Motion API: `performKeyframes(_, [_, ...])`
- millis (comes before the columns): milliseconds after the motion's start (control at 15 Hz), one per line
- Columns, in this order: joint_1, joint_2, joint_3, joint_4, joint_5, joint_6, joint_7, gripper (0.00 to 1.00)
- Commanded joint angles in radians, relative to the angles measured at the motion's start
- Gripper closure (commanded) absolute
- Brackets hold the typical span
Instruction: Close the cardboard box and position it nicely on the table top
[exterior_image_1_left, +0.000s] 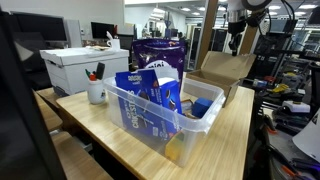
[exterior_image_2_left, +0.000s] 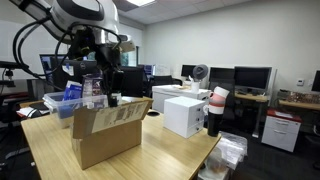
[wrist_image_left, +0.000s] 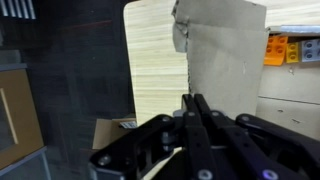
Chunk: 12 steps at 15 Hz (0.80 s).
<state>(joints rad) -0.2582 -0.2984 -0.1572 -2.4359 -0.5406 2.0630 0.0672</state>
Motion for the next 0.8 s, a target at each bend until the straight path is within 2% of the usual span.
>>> performKeyframes(0, [-0.017,-0.039,0.03,-0.05,-0.167,0.021,0.084,0.96])
performKeyframes(67, [-0.01,-0.042,0.036,-0.062,-0.253,0.009,0.122,0.96])
performKeyframes(267, [0.034,-0.045,0.043,-0.148,-0.35,0.009,0.154,0.97])
performKeyframes(467, [0.061,-0.051,0.052,-0.19,-0.361,0.005,0.164,0.98])
performKeyframes(733, [0.075,-0.054,0.073,-0.191,-0.426,0.002,0.276,0.95])
